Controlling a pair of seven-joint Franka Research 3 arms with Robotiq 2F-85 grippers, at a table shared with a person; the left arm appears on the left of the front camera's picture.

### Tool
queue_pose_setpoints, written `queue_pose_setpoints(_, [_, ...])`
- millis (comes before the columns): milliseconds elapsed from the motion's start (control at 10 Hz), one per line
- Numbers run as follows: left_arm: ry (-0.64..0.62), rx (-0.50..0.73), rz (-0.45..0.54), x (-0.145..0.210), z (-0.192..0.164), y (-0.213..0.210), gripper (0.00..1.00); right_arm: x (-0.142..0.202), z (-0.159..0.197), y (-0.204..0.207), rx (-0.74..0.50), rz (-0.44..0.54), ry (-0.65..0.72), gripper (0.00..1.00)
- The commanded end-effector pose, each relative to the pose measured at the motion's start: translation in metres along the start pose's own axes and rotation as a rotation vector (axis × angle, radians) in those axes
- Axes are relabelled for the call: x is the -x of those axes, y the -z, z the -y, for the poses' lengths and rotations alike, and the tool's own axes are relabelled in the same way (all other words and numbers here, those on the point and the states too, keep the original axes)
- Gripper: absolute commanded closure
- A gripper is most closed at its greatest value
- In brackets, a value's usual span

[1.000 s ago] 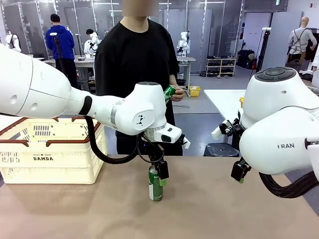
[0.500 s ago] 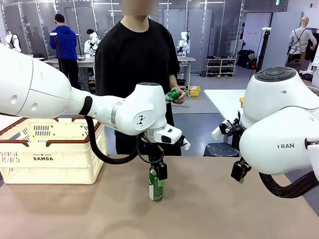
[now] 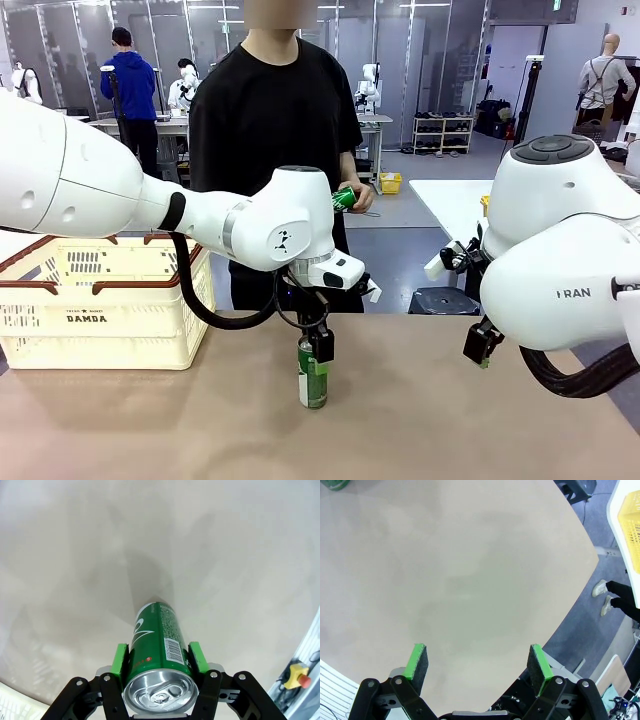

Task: Place the drinks into the Shopping basket.
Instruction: Pick up one drink and place it into the Shopping basket.

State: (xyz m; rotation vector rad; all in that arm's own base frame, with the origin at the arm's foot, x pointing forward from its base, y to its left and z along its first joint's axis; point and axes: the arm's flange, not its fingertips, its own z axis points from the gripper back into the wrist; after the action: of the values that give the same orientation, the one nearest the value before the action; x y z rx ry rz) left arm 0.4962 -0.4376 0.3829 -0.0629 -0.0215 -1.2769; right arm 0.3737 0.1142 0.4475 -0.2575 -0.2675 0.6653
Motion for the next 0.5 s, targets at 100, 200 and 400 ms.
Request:
queue_pose_setpoints(100, [-0.002, -0.016, -0.093, 0.008, 0.013, -0.045, 0.83, 0.001, 0.001, 0.0, -0.002, 0.0, -0.007, 0.0])
queue_pose_setpoints(200, [0.009, -0.032, -0.089, 0.014, 0.016, -0.07, 0.83, 0.001, 0.001, 0.0, -0.002, 0.0, -0.007, 0.0])
queue_pose_setpoints(400, [-0.03, -0.082, -0.066, 0.037, 0.016, -0.123, 0.83, 0.001, 0.001, 0.0, -0.002, 0.0, -0.007, 0.0])
